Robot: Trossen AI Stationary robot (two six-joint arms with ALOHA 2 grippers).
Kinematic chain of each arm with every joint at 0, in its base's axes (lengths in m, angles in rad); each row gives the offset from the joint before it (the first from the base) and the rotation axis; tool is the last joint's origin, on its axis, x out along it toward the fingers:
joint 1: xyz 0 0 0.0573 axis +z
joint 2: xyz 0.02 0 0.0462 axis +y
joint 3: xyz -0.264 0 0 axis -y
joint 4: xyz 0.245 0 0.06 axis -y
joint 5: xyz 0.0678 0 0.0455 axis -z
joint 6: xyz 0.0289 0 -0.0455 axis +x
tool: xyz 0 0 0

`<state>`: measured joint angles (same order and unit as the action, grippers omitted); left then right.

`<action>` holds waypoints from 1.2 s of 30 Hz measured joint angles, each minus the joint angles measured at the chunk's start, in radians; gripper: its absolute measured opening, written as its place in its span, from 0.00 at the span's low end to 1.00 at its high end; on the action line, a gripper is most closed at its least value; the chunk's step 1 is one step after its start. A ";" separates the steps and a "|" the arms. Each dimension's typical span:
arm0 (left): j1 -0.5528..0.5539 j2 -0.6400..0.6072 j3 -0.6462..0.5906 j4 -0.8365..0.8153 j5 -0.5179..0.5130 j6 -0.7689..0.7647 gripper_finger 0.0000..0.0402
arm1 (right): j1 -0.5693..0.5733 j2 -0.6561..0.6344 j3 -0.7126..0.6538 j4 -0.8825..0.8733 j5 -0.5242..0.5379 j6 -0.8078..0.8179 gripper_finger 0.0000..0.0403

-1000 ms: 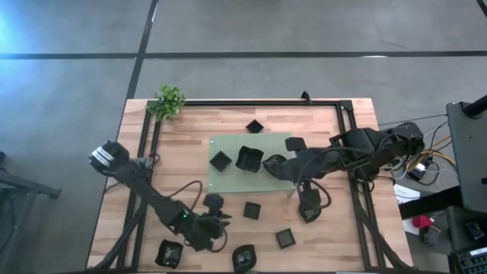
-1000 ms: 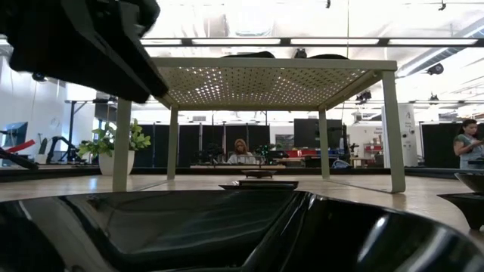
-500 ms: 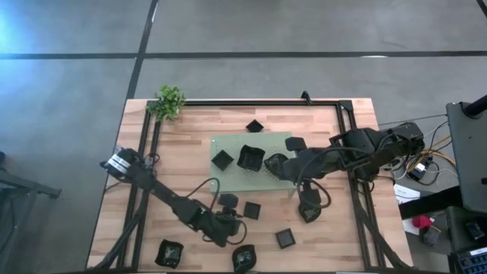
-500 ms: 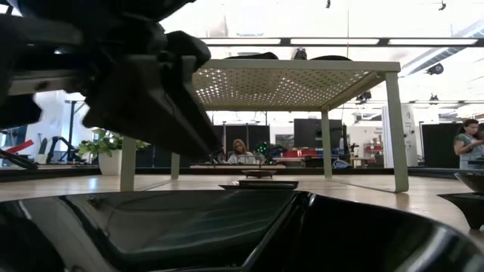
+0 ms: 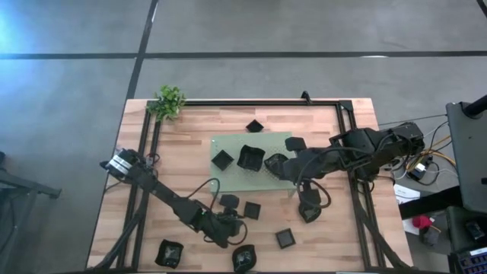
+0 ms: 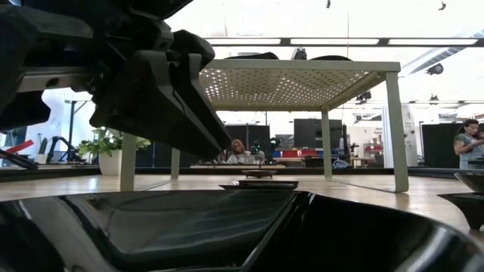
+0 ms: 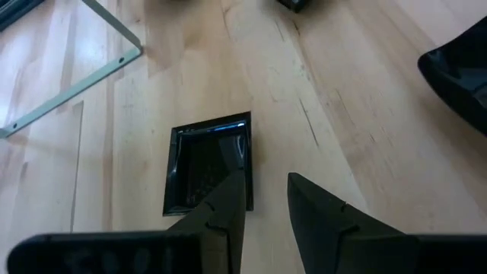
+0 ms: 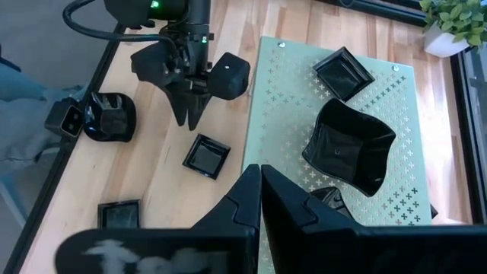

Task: Pick & Place Mini shaped plates
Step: Stack the square plate on top of the square plate on the shelf

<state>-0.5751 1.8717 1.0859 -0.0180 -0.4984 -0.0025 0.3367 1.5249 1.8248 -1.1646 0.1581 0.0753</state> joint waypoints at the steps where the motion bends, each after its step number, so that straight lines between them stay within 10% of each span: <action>1: 0.000 0.000 0.000 0.002 0.000 0.000 0.24 | 0.000 0.000 0.000 0.000 0.000 0.000 0.02; 36: 0.007 0.089 0.009 0.041 -0.084 0.027 0.24 | 0.000 0.000 0.000 -0.002 0.000 -0.006 0.02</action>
<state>-0.5677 1.9606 1.0950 0.0231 -0.5823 0.0249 0.3363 1.5253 1.8248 -1.1671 0.1581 0.0692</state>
